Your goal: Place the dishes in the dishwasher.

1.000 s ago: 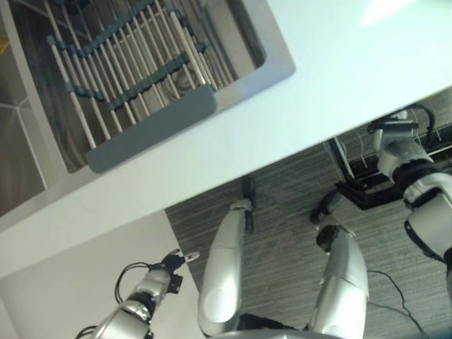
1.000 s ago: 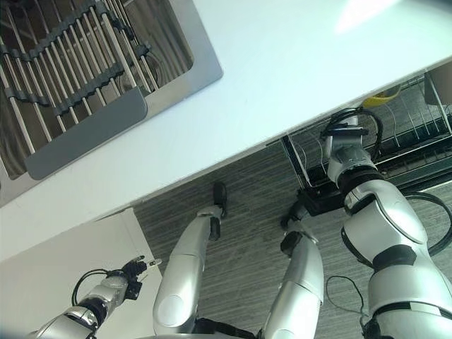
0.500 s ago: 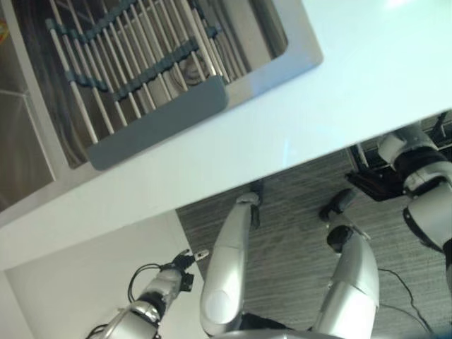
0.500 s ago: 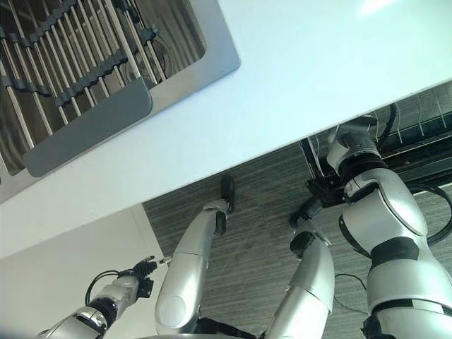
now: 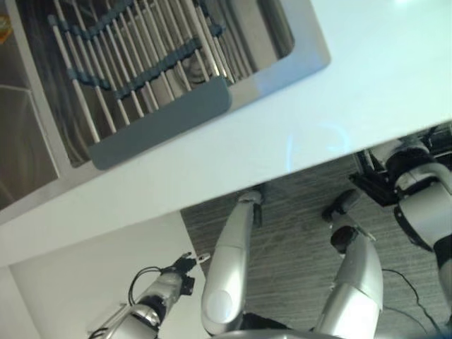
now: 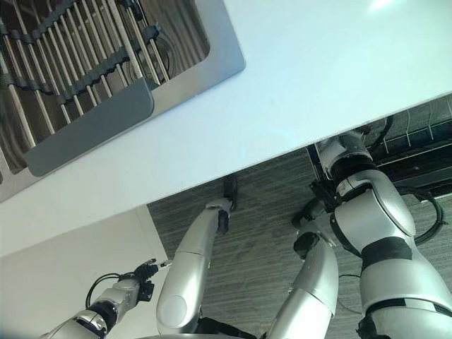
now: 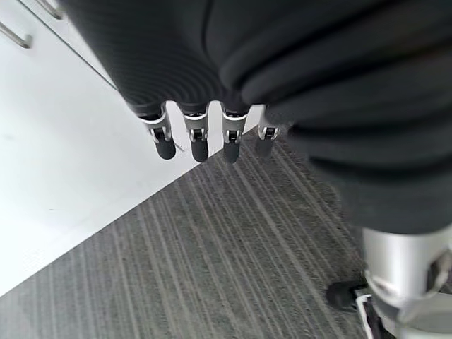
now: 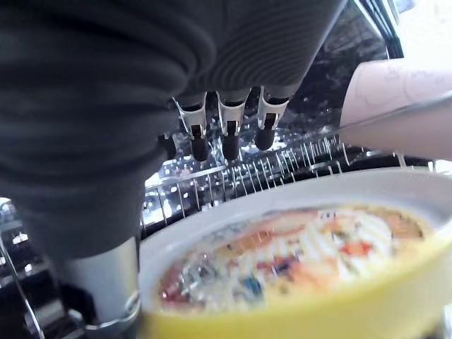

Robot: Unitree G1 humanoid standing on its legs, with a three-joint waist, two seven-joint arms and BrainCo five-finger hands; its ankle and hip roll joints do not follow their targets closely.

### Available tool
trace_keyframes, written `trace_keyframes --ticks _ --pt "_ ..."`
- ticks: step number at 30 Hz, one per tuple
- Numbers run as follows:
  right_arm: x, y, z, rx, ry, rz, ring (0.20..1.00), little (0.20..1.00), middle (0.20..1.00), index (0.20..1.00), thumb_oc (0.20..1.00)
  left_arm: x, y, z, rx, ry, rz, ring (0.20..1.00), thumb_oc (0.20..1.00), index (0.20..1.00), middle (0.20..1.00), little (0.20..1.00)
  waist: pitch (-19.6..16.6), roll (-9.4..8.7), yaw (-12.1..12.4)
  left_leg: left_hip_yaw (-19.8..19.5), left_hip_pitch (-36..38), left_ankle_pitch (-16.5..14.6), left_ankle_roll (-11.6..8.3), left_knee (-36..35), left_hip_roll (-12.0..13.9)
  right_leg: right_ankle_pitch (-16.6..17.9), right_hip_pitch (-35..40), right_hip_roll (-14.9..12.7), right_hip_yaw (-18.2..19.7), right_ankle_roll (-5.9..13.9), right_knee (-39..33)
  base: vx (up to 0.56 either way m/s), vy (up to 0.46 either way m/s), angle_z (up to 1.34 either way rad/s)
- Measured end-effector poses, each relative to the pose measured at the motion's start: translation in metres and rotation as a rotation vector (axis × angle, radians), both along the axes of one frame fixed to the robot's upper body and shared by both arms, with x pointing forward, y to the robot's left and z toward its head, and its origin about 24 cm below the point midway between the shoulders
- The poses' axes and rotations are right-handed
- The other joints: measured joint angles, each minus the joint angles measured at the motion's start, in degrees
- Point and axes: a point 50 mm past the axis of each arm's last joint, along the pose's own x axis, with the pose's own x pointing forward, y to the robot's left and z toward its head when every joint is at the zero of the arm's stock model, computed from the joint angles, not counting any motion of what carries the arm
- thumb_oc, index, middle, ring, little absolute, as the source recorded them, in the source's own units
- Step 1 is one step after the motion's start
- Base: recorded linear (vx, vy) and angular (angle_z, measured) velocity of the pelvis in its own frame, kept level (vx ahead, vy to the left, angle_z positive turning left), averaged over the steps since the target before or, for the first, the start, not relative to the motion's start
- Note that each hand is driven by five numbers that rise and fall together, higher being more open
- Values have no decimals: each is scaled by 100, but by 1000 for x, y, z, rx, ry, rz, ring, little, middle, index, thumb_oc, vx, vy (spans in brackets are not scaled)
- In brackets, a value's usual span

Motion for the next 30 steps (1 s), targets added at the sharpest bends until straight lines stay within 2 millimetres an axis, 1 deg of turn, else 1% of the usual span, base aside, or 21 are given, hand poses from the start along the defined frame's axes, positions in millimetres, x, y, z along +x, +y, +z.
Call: trace_keyframes --ticks 3,5,6,7,8,10,11,12,13,14,15,16,17,18,20,22,23,24,25,27,30 --pt "1 3 -5 9 9 5 1000 1000 1000 1000 1000 2 -2 1 -5 -9 -4 1000 1000 1000 1000 1000 0 0 -40 11 68 -1 1 -7 19 5 79 37 3 -21 -102 -2 5 -4" --pt "0 0 -15 20 40 -15 1000 1000 1000 1000 1000 1 -2 1 -5 -8 -3 1000 1000 1000 1000 1000 -1 -1 -63 17 127 -5 6 -14 24 25 162 57 -1 -17 -172 0 0 0" --pt "0 0 -16 22 41 -16 1000 1000 1000 1000 1000 1 -2 1 -5 -8 -3 1000 1000 1000 1000 1000 -1 -1 -64 18 131 -5 7 -14 24 26 168 58 0 -15 -175 1 16 -4" --pt "-2 -5 -23 110 40 -27 1000 1000 1000 1000 1000 1 -2 1 -5 -8 -3 1000 1000 1000 1000 1000 -12 -2 -78 52 180 -25 37 -4 17 40 224 64 25 50 -227 0 17 -5" --pt "-2 -7 -28 166 43 -32 1000 1000 1000 1000 1000 1 -2 1 -5 -7 -3 1000 1000 1000 1000 1000 -12 -2 -84 62 210 -33 48 -5 16 69 263 72 33 57 -261 12 20 -5" --pt "-6 -9 -58 228 110 -54 1000 1000 1000 1000 1000 1 -3 0 -7 -3 -1 1000 1000 1000 1000 1000 -15 -10 -123 83 446 -71 77 -8 3 149 515 88 91 97 -304 22 18 -4" --pt "-9 -5 -82 288 162 -51 1000 1000 1000 1000 1000 -1 -2 -1 -7 4 3 1000 1000 1000 1000 1000 -45 -36 -181 103 634 -123 98 -20 -1 130 711 91 105 123 -357 23 14 -6" --pt "-12 -4 -97 340 182 -45 1000 1000 1000 1000 1000 -2 -2 -2 -6 7 4 1000 1000 1000 1000 1000 -90 -53 -233 110 682 -140 101 -19 -5 127 763 97 114 129 -379 52 33 -4" --pt "-14 -1 -107 456 167 -12 1000 1000 1000 1000 1000 -2 -2 -2 -7 6 5 1000 1000 1000 1000 1000 -104 -65 -275 118 766 -163 108 -17 -9 122 851 97 121 136 -391 45 33 -5" --pt "-18 2 -126 642 157 -2 1000 1000 1000 1000 1000 -3 -2 -2 -6 7 6 1000 1000 1000 1000 1000 -148 -104 -336 146 862 -200 111 -14 -10 110 922 96 151 143 -400 65 44 -4" --pt "-20 4 -135 770 124 17 1000 1000 1000 1000 1000 -3 -3 -3 -5 10 9 1000 1000 1000 1000 1000 -152 -107 -391 147 926 -219 106 1 -11 104 988 97 157 147 -398 49 26 -10" --pt "-21 11 -146 947 79 48 1000 1000 1000 1000 1000 -5 -4 -4 -7 16 12 1000 1000 1000 1000 1000 -167 -136 -438 194 1048 -253 104 -7 -3 96 1081 107 195 146 -418 56 17 -19" --pt "-27 23 -166 1136 24 101 1000 1000 1000 1000 1000 -10 -6 -8 -14 38 26 1000 1000 1000 1000 1000 -230 -188 -532 254 1228 -320 107 -36 25 87 1230 145 265 179 -481 50 8 -33" --pt "-31 31 -174 1191 0 153 1000 1000 1000 1000 1000 -15 -7 -11 -18 56 54 1000 1000 1000 1000 1000 -302 -270 -620 331 1351 -379 92 -51 27 78 1276 162 329 209 -489 52 14 -31" --pt "-40 46 -187 1252 -31 249 1000 1000 1000 1000 1000 -31 -2 -18 3 101 107 1000 1000 1000 1000 1000 -447 -379 -838 372 1465 -417 85 -50 43 54 1362 192 415 246 -506 39 25 -19" --pt "-48 54 -197 1281 -18 306 1000 1000 1000 1000 1000 -41 1 -22 -1 124 160 1000 1000 1000 1000 1000 -459 -411 -986 407 1652 -452 73 -81 79 71 1535 251 437 267 -583 27 41 -15" --pt "-49 59 -200 1283 8 340 1000 1000 1000 1000 1000 -44 2 -23 3 131 167 1000 1000 1000 1000 1000 -460 -416 -1032 443 1763 -452 71 -138 75 98 1607 256 461 303 -609 46 39 -21" --pt "-51 69 -202 1273 50 413 1000 1000 1000 1000 1000 -49 3 -25 0 140 187 1000 1000 1000 1000 1000 -464 -427 -1058 522 1922 -461 56 -182 108 103 1709 308 495 290 -663 47 21 -20" --pt "-56 74 -208 1273 77 441 1000 1000 1000 1000 1000 -52 4 -26 -1 142 197 1000 1000 1000 1000 1000 -460 -435 -1071 537 2068 -456 42 -240 128 109 1846 339 507 282 -711 51 12 -18" --pt "-61 75 -216 1283 98 430 1000 1000 1000 1000 1000 -59 3 -29 -2 150 205 1000 1000 1000 1000 1000 -457 -442 -1072 550 2279 -459 34 -296 142 102 2049 370 501 275 -771 45 8 -5" --pt "-62 74 -217 1288 96 423 1000 1000 1000 1000 1000 -74 5 -33 -7 169 211 1000 1000 1000 1000 1000 -452 -472 -1076 586 2630 -447 25 -457 140 120 2375 416 493 265 -925 45 6 -6"
